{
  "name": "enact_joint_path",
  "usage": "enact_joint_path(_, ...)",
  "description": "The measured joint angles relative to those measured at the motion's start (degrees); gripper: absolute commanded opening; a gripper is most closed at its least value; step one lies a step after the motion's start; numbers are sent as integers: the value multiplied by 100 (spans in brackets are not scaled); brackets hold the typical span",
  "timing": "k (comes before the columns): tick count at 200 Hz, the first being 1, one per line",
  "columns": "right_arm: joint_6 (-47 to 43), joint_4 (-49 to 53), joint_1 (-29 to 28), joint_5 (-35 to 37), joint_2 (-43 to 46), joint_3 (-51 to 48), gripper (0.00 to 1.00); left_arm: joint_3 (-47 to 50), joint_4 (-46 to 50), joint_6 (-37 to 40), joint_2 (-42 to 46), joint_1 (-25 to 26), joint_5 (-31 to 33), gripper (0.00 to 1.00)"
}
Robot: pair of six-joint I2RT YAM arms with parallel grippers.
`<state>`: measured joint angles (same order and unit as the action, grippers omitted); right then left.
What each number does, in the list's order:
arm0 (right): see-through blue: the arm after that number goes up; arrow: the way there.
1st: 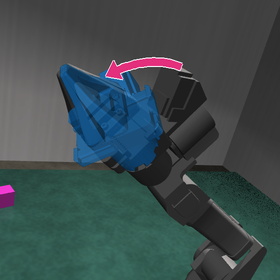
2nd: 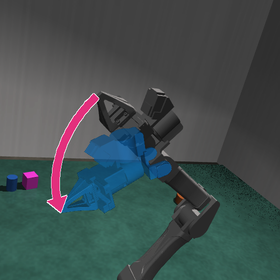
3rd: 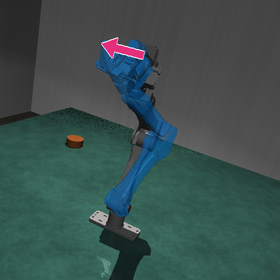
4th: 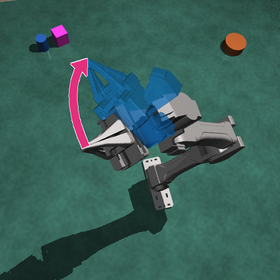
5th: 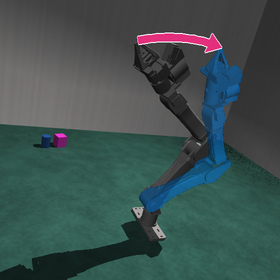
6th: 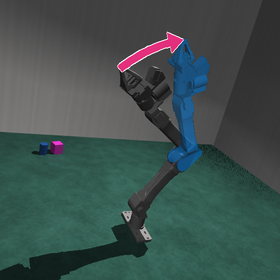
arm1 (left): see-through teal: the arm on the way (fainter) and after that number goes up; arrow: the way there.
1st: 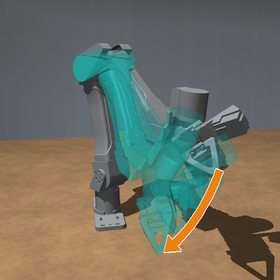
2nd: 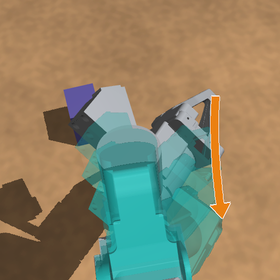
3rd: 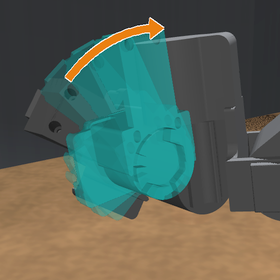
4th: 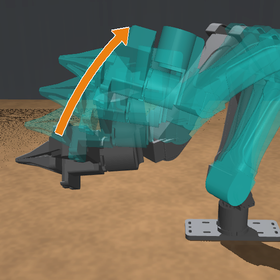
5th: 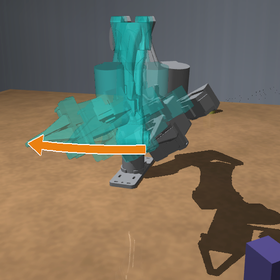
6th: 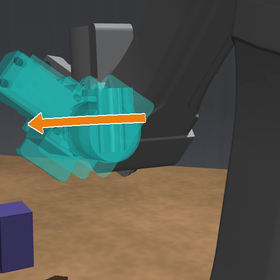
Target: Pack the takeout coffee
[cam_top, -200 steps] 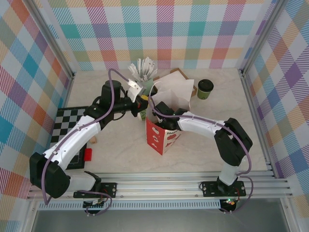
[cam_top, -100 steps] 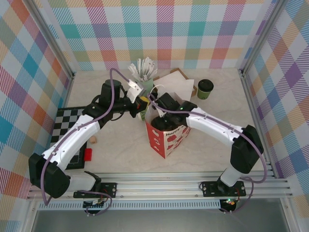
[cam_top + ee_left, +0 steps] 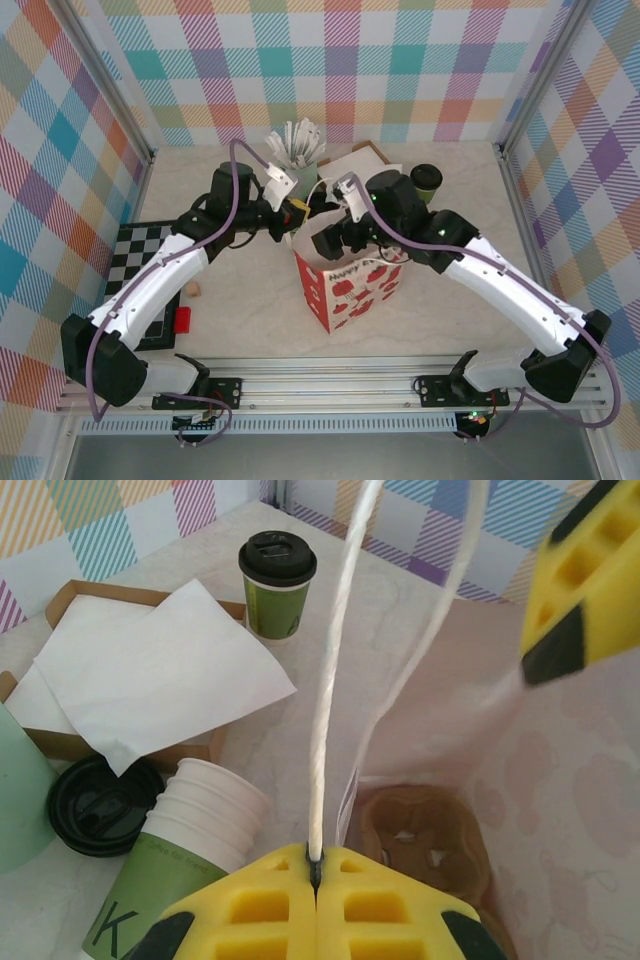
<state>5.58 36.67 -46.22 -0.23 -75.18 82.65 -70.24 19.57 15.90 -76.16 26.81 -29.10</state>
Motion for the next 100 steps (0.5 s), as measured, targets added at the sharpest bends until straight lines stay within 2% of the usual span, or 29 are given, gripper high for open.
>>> enact_joint_path(29,223,662,463,461,-166,826,100,-133,39,2,-107,-2,-59,0)
enact_joint_path(58,267,1462,1198,557,-337,992,97,-229,118,2,-179,0,-179,0)
enact_joint_path(91,308,2413,1611,420,-942,1045,89,-269,138,4,-212,-2,-247,0)
enact_joint_path(100,328,2612,1613,404,-1069,1045,83,-271,138,4,-212,-2,-264,0)
